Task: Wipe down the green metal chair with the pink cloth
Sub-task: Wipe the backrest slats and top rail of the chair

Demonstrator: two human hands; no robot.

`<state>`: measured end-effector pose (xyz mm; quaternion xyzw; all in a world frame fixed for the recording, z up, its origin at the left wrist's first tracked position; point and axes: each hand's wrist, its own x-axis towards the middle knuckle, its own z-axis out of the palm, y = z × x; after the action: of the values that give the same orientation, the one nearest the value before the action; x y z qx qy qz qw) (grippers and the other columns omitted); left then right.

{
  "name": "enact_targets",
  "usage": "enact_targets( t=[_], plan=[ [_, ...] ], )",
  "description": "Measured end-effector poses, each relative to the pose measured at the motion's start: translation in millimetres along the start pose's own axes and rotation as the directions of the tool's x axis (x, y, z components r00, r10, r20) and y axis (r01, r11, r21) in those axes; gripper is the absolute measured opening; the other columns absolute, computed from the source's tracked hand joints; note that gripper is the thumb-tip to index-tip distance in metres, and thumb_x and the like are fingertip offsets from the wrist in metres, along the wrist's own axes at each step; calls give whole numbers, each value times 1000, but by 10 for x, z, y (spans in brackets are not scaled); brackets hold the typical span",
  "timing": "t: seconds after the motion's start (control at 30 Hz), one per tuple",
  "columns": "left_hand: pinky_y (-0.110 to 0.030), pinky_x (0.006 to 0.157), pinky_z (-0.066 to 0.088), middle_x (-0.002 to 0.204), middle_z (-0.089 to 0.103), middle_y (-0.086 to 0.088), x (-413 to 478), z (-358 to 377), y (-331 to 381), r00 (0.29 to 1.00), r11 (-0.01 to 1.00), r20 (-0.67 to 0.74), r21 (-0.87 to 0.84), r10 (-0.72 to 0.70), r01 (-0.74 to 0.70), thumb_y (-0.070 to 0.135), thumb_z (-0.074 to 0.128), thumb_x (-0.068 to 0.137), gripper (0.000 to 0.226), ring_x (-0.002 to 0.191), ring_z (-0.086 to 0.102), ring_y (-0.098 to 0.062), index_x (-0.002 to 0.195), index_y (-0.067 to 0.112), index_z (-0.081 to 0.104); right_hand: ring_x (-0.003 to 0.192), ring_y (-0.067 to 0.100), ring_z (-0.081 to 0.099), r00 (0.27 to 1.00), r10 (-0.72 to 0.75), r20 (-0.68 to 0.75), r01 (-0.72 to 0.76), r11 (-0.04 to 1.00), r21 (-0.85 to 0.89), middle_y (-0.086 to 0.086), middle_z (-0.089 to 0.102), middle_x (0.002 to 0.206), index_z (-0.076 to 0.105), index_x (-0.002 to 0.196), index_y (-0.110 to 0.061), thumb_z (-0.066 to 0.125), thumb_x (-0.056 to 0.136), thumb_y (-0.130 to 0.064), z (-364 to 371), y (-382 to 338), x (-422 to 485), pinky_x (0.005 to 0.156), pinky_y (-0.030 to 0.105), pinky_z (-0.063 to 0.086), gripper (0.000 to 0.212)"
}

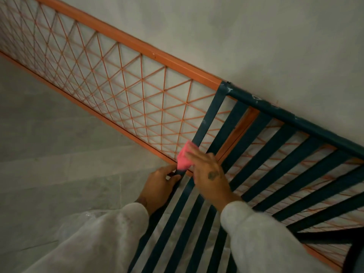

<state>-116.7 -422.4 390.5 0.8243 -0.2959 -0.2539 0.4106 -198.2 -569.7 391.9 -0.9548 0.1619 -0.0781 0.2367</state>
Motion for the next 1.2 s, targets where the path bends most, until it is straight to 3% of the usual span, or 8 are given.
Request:
enact_targets(
  t=[0.17, 0.3, 0.37, 0.5, 0.77, 0.93, 1.07, 1.2],
  plan=[
    [-27, 89, 53, 111, 71, 0, 18, -30, -43, 1000, 998, 3, -53, 20, -20, 15, 59, 94, 27, 89, 64, -10, 120, 19, 65, 129, 18, 50, 993, -75, 88, 64, 990, 123, -12, 51, 146, 57, 137, -27, 53, 95, 2, -37, -82, -194, 110, 42, 43, 51],
    [-32, 94, 52, 113, 68, 1, 19, -50, -15, 998, 996, 38, -76, -41, 44, 21, 57, 95, 34, 96, 64, -15, 129, 26, 59, 104, 4, 47, 973, -231, 28, 231, 973, -10, -15, 59, 131, 69, 99, -29, 57, 78, 17, -517, -31, 149, 90, 36, 49, 52],
    [-31, 94, 52, 109, 65, 3, 27, -58, 6, 997, 994, 48, -89, -55, 59, 20, 56, 95, 35, 94, 63, -14, 130, 26, 58, 95, 11, 44, 986, -152, -70, 140, 979, -149, -16, 51, 145, 67, 120, -29, 60, 76, 18, -573, -19, 254, 84, 37, 53, 65],
    [-27, 90, 48, 107, 60, 5, 46, -87, 42, 994, 996, 85, -58, -68, 73, 20, 55, 96, 33, 94, 58, -13, 129, 23, 56, 126, 25, 51, 990, -142, 8, 142, 981, -130, -6, 46, 150, 66, 127, -16, 64, 78, 16, -199, -30, 2, 103, 54, 48, 58],
    [-28, 92, 47, 123, 63, -9, 220, -195, 206, 978, 993, 190, 98, -87, 70, 14, 55, 95, 35, 106, 61, -22, 129, 15, 51, 125, -11, 40, 994, 23, 110, -49, 969, 243, -20, 51, 141, 67, 125, -25, 47, 98, 0, -552, -153, 145, 119, 26, 29, 42],
    [-34, 89, 52, 124, 62, -11, 500, -187, 476, 991, 999, 137, 35, 2, -7, 11, 53, 95, 55, 102, 64, -27, 143, 25, 33, 120, 14, 47, 969, -18, -246, 18, 1000, -5, -23, 40, 148, 52, 141, -30, 53, 95, 0, -953, -99, 531, 102, 20, 36, 55],
    [-37, 83, 55, 114, 66, -13, 545, -116, 497, 992, 997, 122, 75, 14, -23, 8, 54, 93, 61, 90, 65, -25, 144, 28, 29, 122, 20, 46, 980, -169, -101, 112, 900, -421, -8, 29, 161, 59, 134, -22, 60, 84, 5, -776, 43, 469, 92, 34, 48, 57],
    [-36, 85, 54, 108, 69, -11, 551, -105, 479, 991, 994, 117, 86, 63, -74, 10, 56, 93, 47, 90, 65, -24, 136, 20, 40, 130, 17, 43, 995, -95, 27, 98, 990, -106, -9, 26, 160, 48, 145, -20, 57, 88, 6, -480, 45, 253, 111, 32, 35, 63]
  ],
)
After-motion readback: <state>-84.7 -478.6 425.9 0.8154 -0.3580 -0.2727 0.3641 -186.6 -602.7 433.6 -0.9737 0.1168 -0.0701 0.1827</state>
